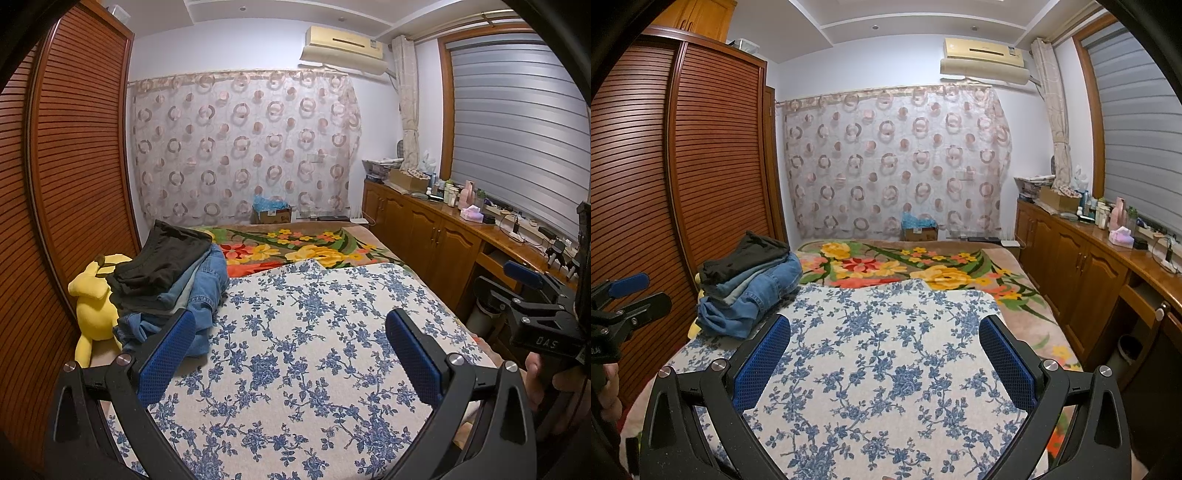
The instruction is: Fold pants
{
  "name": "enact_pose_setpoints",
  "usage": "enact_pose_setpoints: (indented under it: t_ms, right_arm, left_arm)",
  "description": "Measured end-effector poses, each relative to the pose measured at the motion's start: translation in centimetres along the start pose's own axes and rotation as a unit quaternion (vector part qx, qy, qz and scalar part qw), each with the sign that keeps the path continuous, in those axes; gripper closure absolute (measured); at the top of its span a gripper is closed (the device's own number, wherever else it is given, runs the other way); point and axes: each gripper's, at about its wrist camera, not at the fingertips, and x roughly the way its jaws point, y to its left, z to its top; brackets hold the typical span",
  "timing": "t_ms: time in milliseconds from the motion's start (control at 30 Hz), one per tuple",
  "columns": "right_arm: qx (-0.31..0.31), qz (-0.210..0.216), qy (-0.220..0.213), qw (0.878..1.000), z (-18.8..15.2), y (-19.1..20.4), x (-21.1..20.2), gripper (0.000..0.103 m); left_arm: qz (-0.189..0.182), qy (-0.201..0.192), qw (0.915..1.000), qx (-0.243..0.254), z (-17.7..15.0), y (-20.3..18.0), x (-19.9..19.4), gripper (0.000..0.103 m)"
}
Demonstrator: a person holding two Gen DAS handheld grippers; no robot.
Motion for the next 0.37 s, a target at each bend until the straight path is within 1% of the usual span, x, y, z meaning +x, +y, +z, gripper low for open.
enact_pose_setpoints:
  t_ms: [367]
  right_arm:
    - [0.000,0.000,0.000,1.000,-0.01,-0.03,0.11,0.001]
  left_arm:
    - [0.002,0.000,1.0000,0.000,-0.06,0.01,0.01,0.000]
